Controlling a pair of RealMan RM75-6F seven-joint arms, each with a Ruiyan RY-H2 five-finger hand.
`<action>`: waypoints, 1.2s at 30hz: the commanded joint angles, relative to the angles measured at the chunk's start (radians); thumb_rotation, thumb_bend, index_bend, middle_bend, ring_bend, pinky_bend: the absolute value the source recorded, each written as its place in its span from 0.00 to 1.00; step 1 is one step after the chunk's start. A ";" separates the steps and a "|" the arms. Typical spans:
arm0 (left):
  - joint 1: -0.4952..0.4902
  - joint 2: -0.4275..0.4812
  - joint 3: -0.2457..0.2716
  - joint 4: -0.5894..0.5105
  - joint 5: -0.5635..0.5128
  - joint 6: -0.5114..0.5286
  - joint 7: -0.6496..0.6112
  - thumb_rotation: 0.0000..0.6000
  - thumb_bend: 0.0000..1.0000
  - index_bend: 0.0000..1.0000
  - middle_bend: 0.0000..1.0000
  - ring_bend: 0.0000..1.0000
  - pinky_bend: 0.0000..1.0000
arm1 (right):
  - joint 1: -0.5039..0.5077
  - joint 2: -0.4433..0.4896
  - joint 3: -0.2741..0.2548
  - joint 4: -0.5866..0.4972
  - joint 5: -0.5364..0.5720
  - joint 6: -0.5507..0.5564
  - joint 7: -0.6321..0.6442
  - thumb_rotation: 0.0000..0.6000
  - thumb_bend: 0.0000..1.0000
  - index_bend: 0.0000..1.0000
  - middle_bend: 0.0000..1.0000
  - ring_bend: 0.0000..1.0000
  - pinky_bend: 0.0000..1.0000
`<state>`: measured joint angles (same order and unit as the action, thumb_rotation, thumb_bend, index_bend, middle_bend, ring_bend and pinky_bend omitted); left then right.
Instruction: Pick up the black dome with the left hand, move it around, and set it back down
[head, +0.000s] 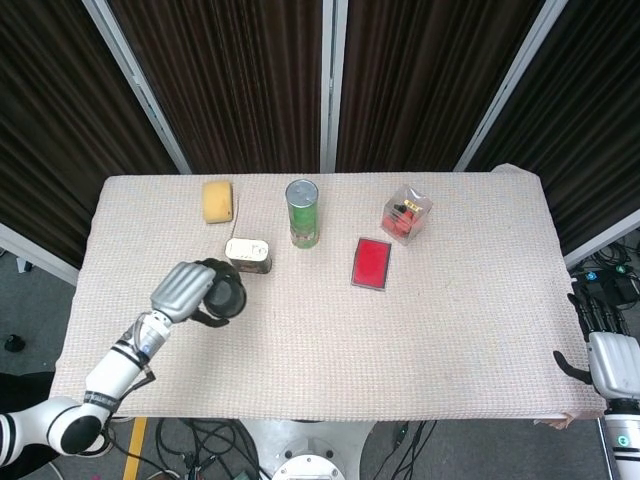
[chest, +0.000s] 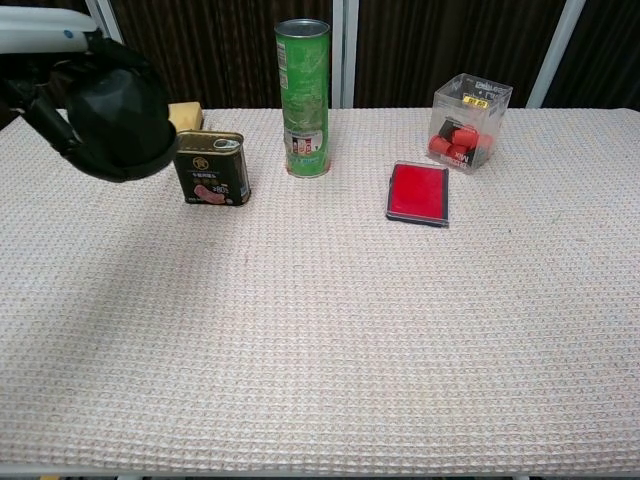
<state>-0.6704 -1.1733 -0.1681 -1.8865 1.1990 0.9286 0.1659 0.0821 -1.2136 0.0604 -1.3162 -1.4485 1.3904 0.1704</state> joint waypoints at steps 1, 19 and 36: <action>-0.024 -0.084 -0.037 0.156 -0.155 -0.014 0.043 1.00 0.20 0.41 0.45 0.29 0.40 | 0.004 -0.006 0.000 0.007 0.004 -0.011 0.001 1.00 0.16 0.00 0.00 0.00 0.00; 0.028 0.003 0.041 -0.113 -0.001 -0.136 -0.118 1.00 0.20 0.41 0.45 0.29 0.40 | 0.005 -0.008 -0.002 0.010 -0.004 -0.008 0.002 1.00 0.16 0.00 0.00 0.00 0.00; -0.087 -0.029 -0.195 0.259 -0.412 0.050 -0.014 1.00 0.20 0.40 0.45 0.29 0.40 | 0.005 -0.011 -0.001 0.012 0.002 -0.011 0.000 1.00 0.16 0.00 0.00 0.00 0.00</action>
<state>-0.7007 -1.1847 -0.2703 -1.7785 1.1589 0.9185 0.1040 0.0870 -1.2247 0.0595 -1.3042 -1.4464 1.3795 0.1702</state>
